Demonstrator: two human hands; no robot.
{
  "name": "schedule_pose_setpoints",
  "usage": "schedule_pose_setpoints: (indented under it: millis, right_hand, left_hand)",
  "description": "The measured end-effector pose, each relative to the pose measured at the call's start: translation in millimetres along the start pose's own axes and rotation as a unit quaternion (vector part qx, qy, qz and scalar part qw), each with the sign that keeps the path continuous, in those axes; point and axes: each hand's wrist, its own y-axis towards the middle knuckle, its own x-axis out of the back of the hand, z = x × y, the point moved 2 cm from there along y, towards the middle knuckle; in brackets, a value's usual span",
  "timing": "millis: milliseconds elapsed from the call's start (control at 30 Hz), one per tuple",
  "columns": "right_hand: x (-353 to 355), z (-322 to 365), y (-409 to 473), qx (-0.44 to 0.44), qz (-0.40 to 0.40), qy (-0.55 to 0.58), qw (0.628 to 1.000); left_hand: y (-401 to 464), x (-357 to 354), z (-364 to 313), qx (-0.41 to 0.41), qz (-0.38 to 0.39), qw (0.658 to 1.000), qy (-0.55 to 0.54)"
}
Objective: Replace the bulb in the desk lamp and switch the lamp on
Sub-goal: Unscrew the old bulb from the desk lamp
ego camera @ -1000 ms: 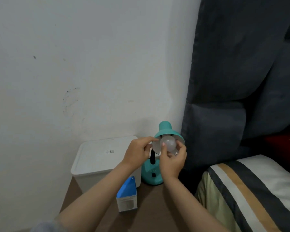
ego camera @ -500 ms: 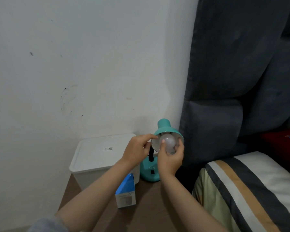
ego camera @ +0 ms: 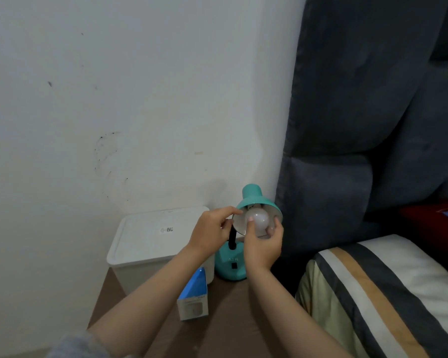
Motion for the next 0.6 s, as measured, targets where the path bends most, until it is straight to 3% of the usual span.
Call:
schedule_pose_setpoints:
  millis: [300,600]
  right_hand:
    - [-2.4,-6.0,4.2,0.056,0.025,-0.055,0.997]
    - [-3.3,-2.2,-1.0,-0.031,0.005,0.017,0.999]
  left_hand:
    - [-0.3,-0.5,1.6,-0.003,-0.005,1.0,0.011]
    - [-0.3,-0.9,0.2,-0.002,-0.01,1.0,0.003]
